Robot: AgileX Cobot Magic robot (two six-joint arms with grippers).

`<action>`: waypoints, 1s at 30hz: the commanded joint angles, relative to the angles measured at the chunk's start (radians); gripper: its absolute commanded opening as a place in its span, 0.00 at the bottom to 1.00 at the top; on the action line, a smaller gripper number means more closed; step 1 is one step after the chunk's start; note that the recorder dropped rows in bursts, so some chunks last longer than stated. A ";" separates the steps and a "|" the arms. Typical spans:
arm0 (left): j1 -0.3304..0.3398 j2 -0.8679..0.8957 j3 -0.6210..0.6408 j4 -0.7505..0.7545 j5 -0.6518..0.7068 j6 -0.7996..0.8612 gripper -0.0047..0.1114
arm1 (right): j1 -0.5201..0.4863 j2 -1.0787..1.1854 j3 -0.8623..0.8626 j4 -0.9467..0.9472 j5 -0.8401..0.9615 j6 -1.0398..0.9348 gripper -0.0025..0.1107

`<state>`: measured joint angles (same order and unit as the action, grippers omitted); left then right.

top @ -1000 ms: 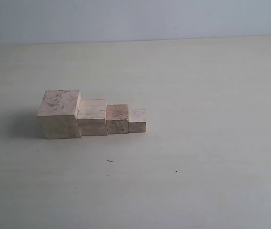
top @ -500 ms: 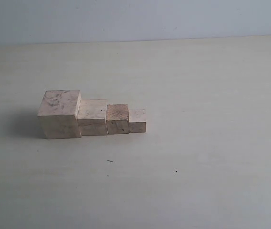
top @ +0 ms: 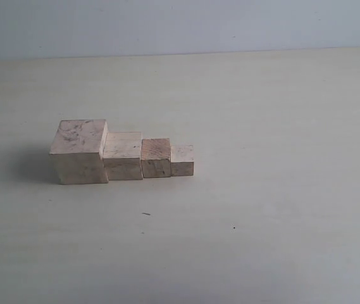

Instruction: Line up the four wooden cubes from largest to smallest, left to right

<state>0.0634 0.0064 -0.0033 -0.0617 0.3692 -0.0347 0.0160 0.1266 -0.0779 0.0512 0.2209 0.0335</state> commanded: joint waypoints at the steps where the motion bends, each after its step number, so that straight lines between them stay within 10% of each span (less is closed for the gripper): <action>1: -0.005 -0.006 0.003 -0.009 -0.010 0.004 0.04 | -0.004 -0.057 0.044 -0.001 -0.022 0.004 0.02; 30: -0.005 -0.006 0.003 -0.009 -0.010 0.004 0.04 | -0.004 -0.127 0.078 -0.002 0.117 -0.052 0.02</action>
<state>0.0634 0.0064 -0.0033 -0.0617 0.3692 -0.0347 0.0160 0.0066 -0.0049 0.0530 0.3413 -0.0103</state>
